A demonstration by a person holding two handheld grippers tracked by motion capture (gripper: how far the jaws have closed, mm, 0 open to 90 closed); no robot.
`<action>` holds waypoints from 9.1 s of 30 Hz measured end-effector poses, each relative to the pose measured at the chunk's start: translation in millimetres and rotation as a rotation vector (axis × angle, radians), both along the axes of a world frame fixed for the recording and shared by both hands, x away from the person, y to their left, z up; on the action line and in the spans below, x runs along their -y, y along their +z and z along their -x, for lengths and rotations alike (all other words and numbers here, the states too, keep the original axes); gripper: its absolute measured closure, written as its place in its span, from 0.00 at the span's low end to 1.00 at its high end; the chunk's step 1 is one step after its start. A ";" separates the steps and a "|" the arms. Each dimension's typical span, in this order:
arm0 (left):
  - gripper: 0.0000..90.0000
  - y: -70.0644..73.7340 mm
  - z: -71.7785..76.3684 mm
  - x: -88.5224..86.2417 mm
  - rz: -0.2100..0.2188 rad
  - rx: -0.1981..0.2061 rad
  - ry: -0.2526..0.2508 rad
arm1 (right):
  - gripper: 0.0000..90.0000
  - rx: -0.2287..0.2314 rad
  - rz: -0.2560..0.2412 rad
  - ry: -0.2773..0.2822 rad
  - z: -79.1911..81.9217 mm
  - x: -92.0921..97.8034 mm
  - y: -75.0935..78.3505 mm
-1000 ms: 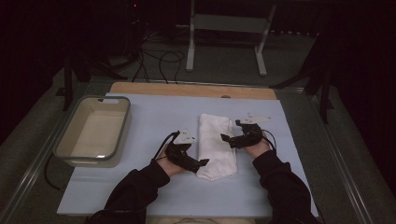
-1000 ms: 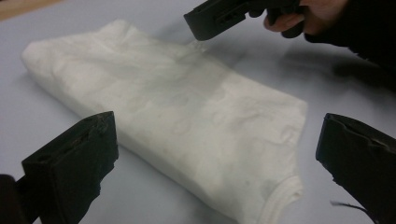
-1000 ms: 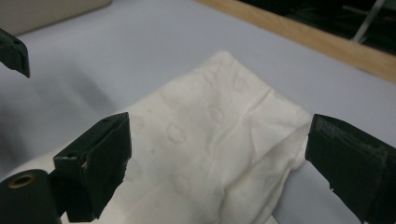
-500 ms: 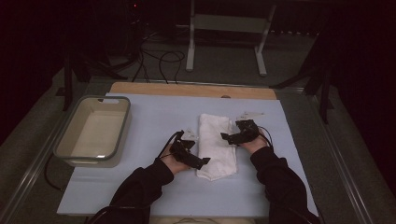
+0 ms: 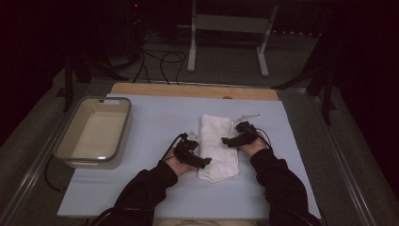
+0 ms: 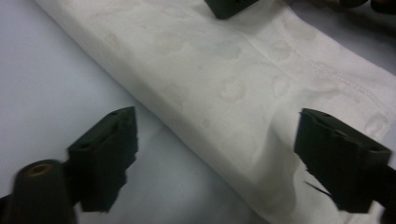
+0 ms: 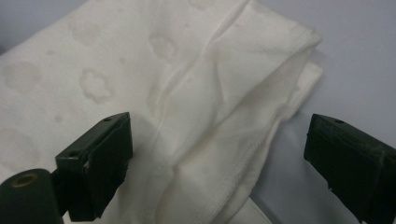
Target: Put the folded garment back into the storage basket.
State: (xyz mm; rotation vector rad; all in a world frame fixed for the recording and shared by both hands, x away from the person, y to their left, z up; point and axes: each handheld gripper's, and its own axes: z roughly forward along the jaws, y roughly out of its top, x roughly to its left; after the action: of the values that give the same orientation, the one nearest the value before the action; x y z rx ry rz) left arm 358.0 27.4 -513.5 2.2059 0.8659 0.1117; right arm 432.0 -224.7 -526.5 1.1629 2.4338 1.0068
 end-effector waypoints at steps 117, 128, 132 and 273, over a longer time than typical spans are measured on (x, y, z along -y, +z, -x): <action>0.89 107.1 -14.9 -29.4 -0.006 0.022 0.043 | 0.93 0.193 -0.140 -0.031 17.7 -64.9 115.2; 0.89 122.6 -15.8 -43.6 -0.016 0.037 0.054 | 0.93 0.213 -0.149 -0.015 15.5 -77.8 129.4; 0.89 127.7 -15.8 -49.2 -0.017 0.041 0.057 | 0.93 0.219 -0.152 -0.008 14.4 -83.4 133.9; 0.88 128.4 14.4 -359.4 -0.033 -0.058 0.395 | 0.93 0.176 -0.137 0.286 -5.0 -410.2 133.4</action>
State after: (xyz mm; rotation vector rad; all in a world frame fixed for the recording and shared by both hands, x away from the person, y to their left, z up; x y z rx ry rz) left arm 343.6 386.8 -385.1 2.0499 1.3327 0.2537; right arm 437.1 185.5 -393.2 0.7373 2.4648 1.3160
